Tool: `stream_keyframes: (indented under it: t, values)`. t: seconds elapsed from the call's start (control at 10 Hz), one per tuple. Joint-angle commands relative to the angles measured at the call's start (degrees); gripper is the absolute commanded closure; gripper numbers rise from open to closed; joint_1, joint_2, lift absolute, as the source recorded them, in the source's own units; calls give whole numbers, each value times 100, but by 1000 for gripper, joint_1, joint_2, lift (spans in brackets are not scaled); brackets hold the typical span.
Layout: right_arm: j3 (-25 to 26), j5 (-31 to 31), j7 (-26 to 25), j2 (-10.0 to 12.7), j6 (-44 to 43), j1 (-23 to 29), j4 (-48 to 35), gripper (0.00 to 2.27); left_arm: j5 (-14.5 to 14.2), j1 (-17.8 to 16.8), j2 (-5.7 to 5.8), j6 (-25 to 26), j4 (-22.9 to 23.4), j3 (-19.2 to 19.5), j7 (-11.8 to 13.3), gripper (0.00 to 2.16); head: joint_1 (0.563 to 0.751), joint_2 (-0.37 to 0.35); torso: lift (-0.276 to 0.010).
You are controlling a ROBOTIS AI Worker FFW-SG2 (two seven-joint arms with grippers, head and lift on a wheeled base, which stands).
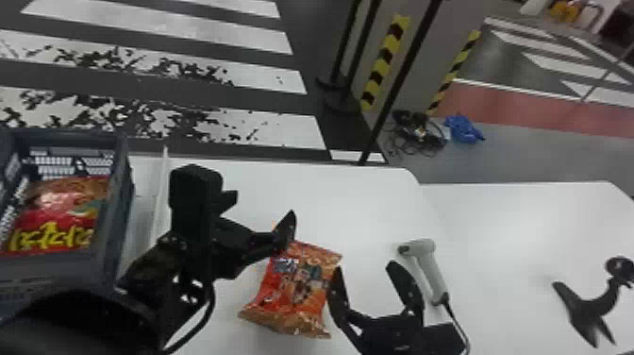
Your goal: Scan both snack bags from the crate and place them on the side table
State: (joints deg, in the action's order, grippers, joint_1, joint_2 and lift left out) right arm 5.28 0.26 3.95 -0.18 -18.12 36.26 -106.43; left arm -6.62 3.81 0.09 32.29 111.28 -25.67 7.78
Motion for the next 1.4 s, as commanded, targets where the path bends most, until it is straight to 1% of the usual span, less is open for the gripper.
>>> stream_keyframes:
  t: [0.0,0.1,0.2,0.3,0.4,0.5,0.6,0.7,0.8,0.9,1.1,1.3]
  values:
    - [-9,-9,9,23,138,-5,-27,76,187,173,-24,-526,245,246,-75,70,695,-350,-98]
    - [-9,-61,9,23,349,4,-158,76,205,314,132,-1036,289,510,-93,73,695,-350,-98]
    - [-18,-158,35,23,648,12,-334,76,213,437,317,-1546,289,756,-93,80,695,-350,-98]
    - [-9,-237,88,23,911,4,-449,76,205,604,519,-1880,315,1064,-102,83,695,-328,-98]
    - [-9,-246,97,23,1175,-14,-545,76,205,832,721,-2266,412,1362,-137,83,695,-282,-98]
    - [8,-413,167,23,1544,-23,-659,76,169,1026,861,-2442,465,1626,-233,83,695,-235,-98]
    - [43,-624,229,23,2054,-40,-826,76,82,1219,949,-2442,596,1907,-242,83,695,-192,-98]
    - [61,-738,264,23,2282,-58,-941,76,29,1412,1011,-2653,658,2057,-233,83,695,-151,-98]
    - [79,-844,281,23,2757,-67,-1125,76,-85,1615,1046,-2794,711,2180,-233,83,695,-122,-98]
    - [158,-1046,387,23,3302,-84,-1327,76,-182,1799,1055,-3005,720,2224,-198,87,695,-111,-98]
    - [369,-1538,545,23,4796,-198,-1670,76,-244,2036,1046,-3268,737,2241,-181,87,695,-86,-98]
    - [738,-2153,730,23,6624,-471,-1793,76,-244,2195,1046,-3321,851,2233,-146,87,695,-76,-98]
